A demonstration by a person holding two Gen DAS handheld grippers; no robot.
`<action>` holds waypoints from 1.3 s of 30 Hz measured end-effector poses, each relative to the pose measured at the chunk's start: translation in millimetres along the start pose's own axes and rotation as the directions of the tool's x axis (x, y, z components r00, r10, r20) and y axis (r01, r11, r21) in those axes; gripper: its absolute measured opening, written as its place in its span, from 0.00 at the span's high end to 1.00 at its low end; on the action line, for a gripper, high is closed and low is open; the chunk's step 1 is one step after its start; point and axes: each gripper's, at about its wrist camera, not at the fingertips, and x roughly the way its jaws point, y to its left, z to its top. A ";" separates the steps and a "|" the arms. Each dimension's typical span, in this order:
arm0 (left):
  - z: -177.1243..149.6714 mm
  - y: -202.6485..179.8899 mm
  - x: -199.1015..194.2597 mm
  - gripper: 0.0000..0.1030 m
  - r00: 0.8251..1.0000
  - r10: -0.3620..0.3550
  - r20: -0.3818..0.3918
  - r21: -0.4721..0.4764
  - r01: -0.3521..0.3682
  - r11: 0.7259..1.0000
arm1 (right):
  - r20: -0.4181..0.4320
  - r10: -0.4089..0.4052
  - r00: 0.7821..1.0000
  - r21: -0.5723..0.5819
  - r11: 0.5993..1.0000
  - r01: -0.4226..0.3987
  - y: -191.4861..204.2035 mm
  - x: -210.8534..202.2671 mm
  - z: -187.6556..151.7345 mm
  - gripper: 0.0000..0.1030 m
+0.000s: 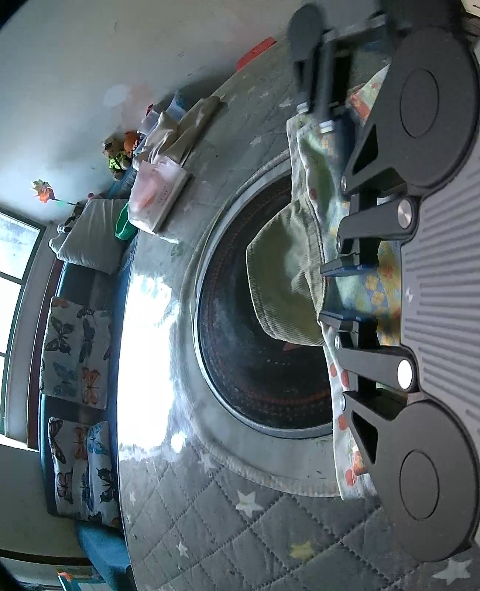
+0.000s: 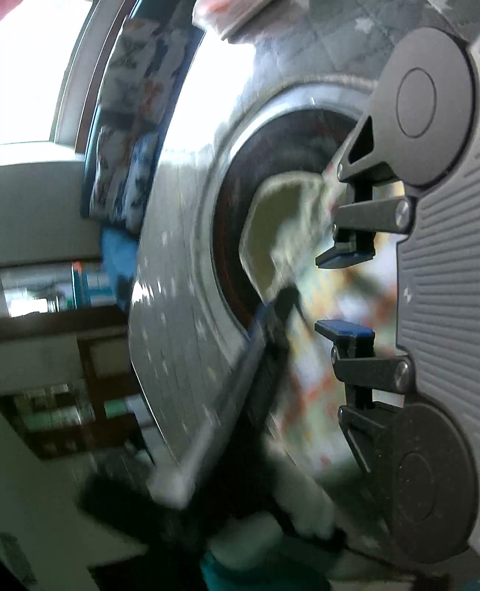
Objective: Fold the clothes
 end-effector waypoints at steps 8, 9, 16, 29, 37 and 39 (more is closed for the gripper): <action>-2.9 -2.6 1.1 0.79 1.000 0.015 0.009 0.010 -0.015 1.000 | -0.019 0.005 1.000 -0.111 0.994 -0.007 46.5 -25.9 -37.5 0.72; -3.3 -3.3 1.3 0.79 1.000 0.018 0.011 0.011 -0.018 1.000 | -0.013 -0.004 1.000 -0.118 0.993 0.002 50.6 -29.0 -42.4 0.72; -5.7 -7.0 -6.2 0.79 0.999 0.042 0.032 0.015 -0.042 0.999 | -0.003 -0.016 1.000 -0.082 0.997 0.015 56.9 -51.0 -52.0 0.72; -72.6 -46.8 -74.9 0.80 0.998 0.002 0.066 0.092 -0.008 0.996 | 0.028 -0.109 0.994 0.096 0.990 0.106 22.6 -62.8 -66.8 0.71; -99.2 -34.6 -94.1 0.80 0.993 0.045 0.108 0.048 -0.050 0.998 | 0.002 -0.148 0.989 0.147 0.978 0.146 6.4 -78.3 -86.7 0.66; -101.8 -23.9 -96.1 0.79 0.992 0.074 0.107 0.022 -0.077 0.997 | 0.000 -0.155 0.988 0.154 0.976 0.153 3.4 -82.9 -89.3 0.66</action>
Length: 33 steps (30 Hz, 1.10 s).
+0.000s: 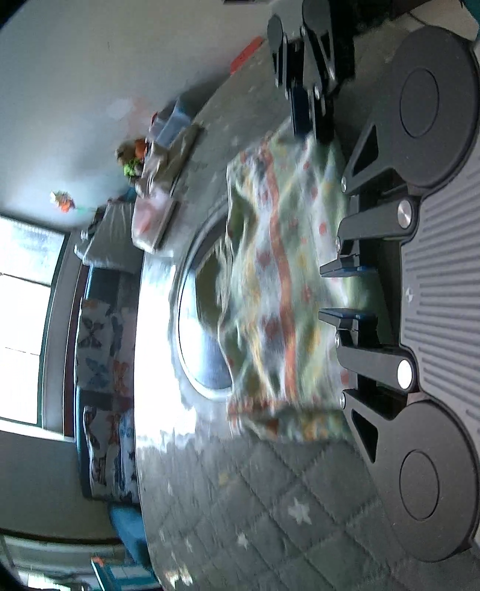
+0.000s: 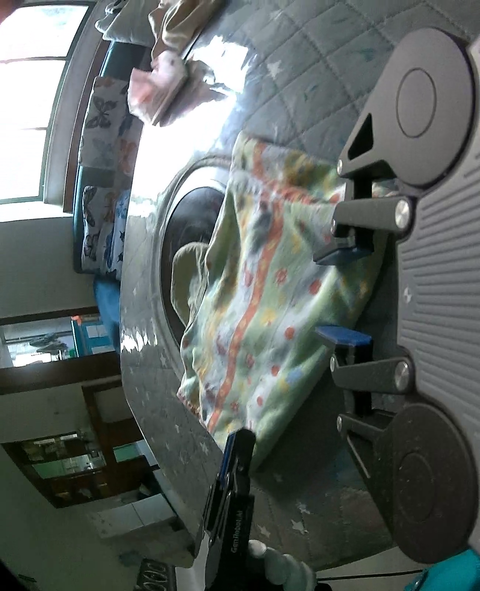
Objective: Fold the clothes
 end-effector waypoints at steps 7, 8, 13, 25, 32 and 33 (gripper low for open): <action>6.5 21.3 -9.5 0.80 1.000 0.030 0.008 -0.059 -0.029 0.998 | -0.010 -0.033 0.999 0.000 0.999 0.033 -9.5 -7.2 12.5 0.68; 9.5 20.5 -9.8 0.80 1.000 0.027 0.014 -0.054 -0.026 0.998 | -0.002 -0.037 0.999 -0.001 0.999 0.037 -11.1 -5.1 18.1 0.67; 28.5 13.6 5.7 0.80 1.000 0.019 0.024 -0.041 -0.018 0.999 | 0.019 -0.045 0.999 0.020 0.999 0.045 -26.2 15.6 45.8 0.64; 41.2 28.4 30.0 0.80 0.998 0.062 -0.030 -0.072 -0.064 0.995 | -0.010 -0.128 0.992 0.108 0.986 0.129 -71.8 51.0 60.2 0.64; 62.1 26.4 48.4 0.80 0.997 0.068 -0.022 -0.069 -0.070 0.995 | 0.008 -0.067 0.998 0.069 0.995 0.067 -58.9 63.4 70.5 0.64; 63.3 28.2 52.2 0.80 0.996 0.079 -0.027 -0.070 -0.081 0.994 | 0.001 -0.062 0.998 0.065 0.996 0.062 -57.5 67.2 71.0 0.64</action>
